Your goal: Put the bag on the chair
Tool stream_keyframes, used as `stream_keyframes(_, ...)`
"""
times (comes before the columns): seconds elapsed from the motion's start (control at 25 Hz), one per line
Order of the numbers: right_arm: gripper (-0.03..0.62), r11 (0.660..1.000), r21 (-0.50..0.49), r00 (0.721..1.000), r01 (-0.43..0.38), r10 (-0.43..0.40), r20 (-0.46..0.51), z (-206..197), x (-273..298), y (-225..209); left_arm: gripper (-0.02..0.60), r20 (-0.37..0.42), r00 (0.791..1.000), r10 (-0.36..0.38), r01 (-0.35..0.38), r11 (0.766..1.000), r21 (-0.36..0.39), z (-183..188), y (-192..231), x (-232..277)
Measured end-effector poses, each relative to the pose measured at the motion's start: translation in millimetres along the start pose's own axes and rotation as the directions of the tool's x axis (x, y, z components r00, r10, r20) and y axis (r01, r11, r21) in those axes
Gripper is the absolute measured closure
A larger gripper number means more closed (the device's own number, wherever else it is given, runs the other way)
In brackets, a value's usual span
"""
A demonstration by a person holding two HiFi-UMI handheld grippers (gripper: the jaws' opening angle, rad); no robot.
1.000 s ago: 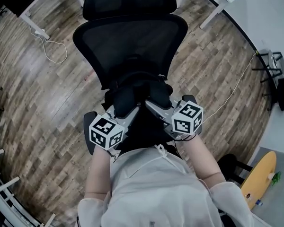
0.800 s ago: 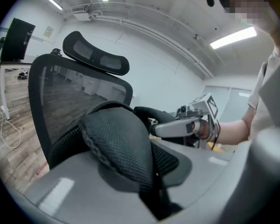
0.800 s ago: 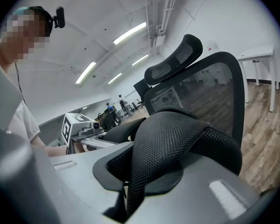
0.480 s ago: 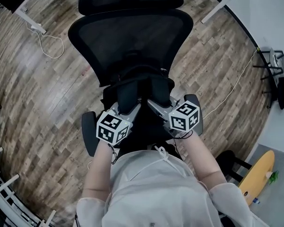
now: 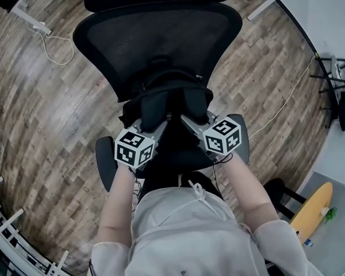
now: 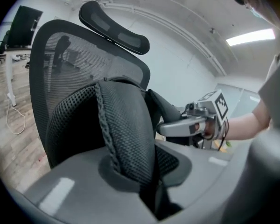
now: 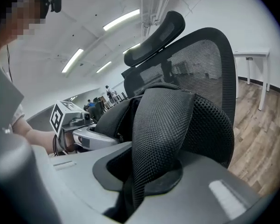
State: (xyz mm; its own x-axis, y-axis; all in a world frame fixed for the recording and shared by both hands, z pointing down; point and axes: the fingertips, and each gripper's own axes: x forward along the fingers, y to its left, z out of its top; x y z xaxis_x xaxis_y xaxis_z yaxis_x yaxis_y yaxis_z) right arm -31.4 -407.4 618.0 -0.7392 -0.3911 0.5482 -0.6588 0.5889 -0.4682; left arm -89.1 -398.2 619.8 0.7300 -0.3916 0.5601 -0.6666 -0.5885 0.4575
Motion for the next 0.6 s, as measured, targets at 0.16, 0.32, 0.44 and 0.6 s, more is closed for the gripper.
stream_keyframes(0.16, 0.556, 1.000, 0.008, 1.000, 0.006, -0.006, -0.007, -3.9, 9.7, -12.4, 0.520, 0.005, 1.000, 0.010, -0.010, 1.000, -0.027, -2.4, 15.7, 12.5)
stream_keyframes(0.32, 0.556, 0.999, 0.019, 0.999, 0.034, -0.034, -0.015, -13.5, 23.2, -29.9, 0.517, 0.001, 0.999, 0.035, -0.035, 0.999, -0.023, -4.6, 30.4, 20.7)
stream_keyframes(0.44, 0.554, 0.998, 0.046, 0.999, 0.047, -0.047, -0.002, -16.7, 31.6, -43.0, 0.515, -0.002, 0.999, 0.046, -0.046, 0.998, -0.032, -5.4, 39.6, 30.1)
stream_keyframes(0.6, 0.548, 0.995, 0.063, 0.997, 0.079, -0.080, 0.009, -19.0, 41.5, -61.0, 0.505, 0.005, 0.998, 0.059, -0.059, 0.997, -0.058, -6.0, 53.6, 43.0)
